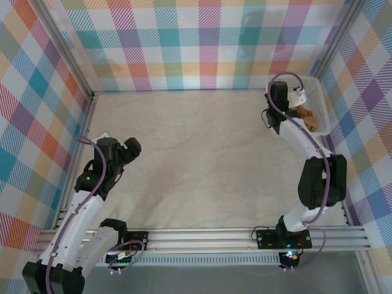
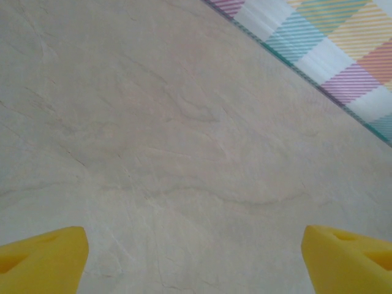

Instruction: Fold the inside-out t-shirt

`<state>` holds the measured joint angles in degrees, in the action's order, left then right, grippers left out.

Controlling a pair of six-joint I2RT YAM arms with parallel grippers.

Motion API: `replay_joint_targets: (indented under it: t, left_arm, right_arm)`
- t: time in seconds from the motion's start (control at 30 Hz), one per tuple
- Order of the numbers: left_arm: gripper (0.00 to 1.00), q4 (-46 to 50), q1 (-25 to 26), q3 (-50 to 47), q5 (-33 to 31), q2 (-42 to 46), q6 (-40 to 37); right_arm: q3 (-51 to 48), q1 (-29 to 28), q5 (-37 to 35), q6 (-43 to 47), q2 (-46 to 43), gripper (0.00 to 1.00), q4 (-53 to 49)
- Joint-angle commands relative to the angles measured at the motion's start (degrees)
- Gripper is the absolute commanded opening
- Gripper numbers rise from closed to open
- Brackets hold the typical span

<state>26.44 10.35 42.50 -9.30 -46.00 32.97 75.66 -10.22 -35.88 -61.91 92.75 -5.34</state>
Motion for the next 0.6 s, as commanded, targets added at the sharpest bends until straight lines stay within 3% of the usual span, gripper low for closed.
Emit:
replay_joint_targets:
  t: [0.0, 0.2, 0.37, 0.57]
  left_arm:
    - [0.9, -3.1, -0.4, -0.7, 6.0, -0.3, -1.4]
    - [0.9, -3.2, -0.4, 1.5, 11.8, -4.7, -2.8]
    - [0.89, -6.6, -0.3, 0.7, 14.6, -7.6, 1.2]
    - [0.86, -8.6, -0.3, 1.1, 18.0, -10.5, 2.3]
  right_arm:
    - [-1.5, -2.2, -6.0, 4.6, -4.1, 0.0, 2.7]
    - [-2.6, -3.8, -8.4, 9.3, -10.2, 0.0, 3.4]
    - [1.5, -5.2, -8.1, 18.1, -13.5, 0.0, 5.0]
    - [12.6, -8.7, -1.1, 27.2, -15.8, 0.0, 3.2]
